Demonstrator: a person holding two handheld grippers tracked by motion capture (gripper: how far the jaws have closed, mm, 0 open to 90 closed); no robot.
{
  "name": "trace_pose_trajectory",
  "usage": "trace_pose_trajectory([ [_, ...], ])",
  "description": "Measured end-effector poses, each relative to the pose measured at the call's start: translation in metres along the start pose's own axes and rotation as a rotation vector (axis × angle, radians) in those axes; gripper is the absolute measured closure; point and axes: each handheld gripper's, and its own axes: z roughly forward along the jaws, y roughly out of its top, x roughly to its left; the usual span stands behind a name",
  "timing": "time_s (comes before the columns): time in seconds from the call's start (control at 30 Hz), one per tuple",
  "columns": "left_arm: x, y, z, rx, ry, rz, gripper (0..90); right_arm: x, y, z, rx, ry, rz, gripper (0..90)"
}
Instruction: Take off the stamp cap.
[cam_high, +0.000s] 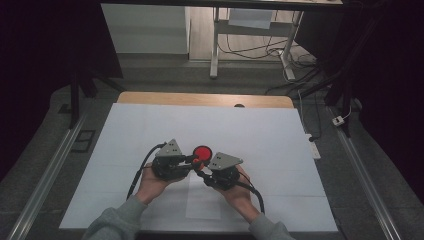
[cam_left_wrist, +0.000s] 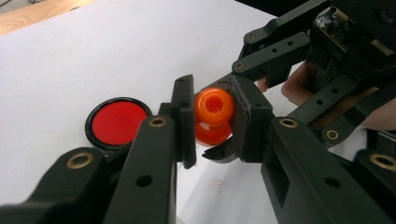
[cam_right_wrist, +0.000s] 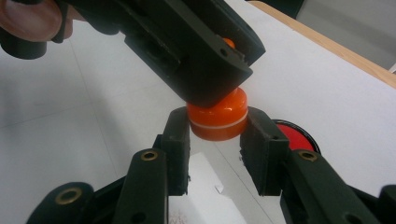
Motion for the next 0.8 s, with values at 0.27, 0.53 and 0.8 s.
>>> trace_pose_trajectory([
  [0.27, 0.0, -0.0005, 0.0005, 0.001, 0.004, -0.001, 72.3, 0.0014, -0.0003, 0.0005, 0.01, -0.016, -0.015, 64.3],
  [0.53, -0.0001, -0.0009, 0.001, 0.006, 0.006, 0.002, 72.4, 0.0029, -0.0011, 0.0005, 0.015, -0.026, -0.026, 64.7],
  [0.8, -0.0002, -0.0013, 0.0014, 0.003, 0.004, -0.003, 72.4, 0.0034, -0.0024, 0.0006, 0.011, -0.031, -0.025, 65.0],
])
